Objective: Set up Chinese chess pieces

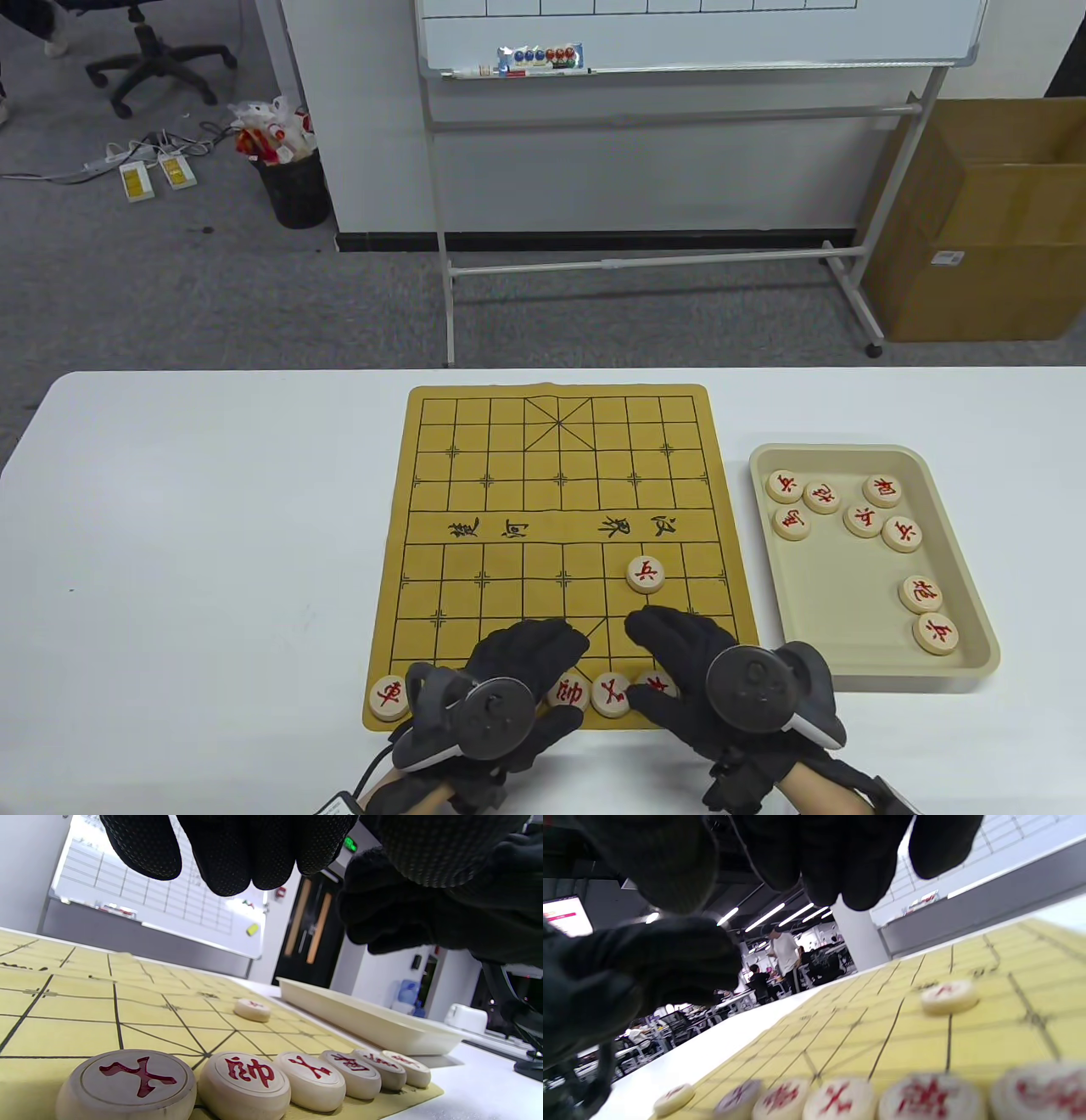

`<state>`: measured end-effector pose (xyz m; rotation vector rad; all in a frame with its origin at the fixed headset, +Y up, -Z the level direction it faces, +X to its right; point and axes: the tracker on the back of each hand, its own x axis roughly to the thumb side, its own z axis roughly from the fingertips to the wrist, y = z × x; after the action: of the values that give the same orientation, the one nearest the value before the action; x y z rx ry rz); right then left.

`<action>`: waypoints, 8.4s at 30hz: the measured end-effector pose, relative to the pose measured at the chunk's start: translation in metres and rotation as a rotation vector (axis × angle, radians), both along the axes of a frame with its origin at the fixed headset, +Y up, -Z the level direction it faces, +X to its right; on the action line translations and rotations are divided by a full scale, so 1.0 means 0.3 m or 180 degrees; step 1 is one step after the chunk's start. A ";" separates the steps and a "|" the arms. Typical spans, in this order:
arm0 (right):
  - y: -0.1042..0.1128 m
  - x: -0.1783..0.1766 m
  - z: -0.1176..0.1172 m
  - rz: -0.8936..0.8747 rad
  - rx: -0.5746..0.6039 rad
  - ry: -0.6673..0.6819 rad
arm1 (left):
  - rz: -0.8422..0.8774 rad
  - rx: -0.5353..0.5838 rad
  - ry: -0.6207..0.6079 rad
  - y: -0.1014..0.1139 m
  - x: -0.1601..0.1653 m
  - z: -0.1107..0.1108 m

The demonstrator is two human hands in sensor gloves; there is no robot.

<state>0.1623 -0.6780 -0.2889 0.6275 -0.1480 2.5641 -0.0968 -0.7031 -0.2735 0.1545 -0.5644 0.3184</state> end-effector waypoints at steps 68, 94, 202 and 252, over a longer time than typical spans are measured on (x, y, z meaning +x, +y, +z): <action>0.017 0.007 -0.082 -0.0282 -0.1137 0.0360 | 0.0315 0.0355 -0.0207 0.041 0.055 0.077; -0.019 -0.039 0.049 -0.0399 -0.0539 0.0478 | -0.1456 0.0130 0.0947 0.039 -0.208 -0.127; -0.043 0.464 -0.437 0.1945 -0.0668 -0.1761 | -0.0147 -0.0240 -0.0017 -0.004 -0.004 -0.030; -0.225 0.643 -0.347 0.3997 -0.1390 -0.1485 | -0.0154 -0.0251 0.0008 -0.011 -0.019 -0.029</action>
<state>0.3552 -0.7453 -0.3930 -0.1779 0.9103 3.6785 -0.1024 -0.7063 -0.2824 0.0650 -0.5514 0.2931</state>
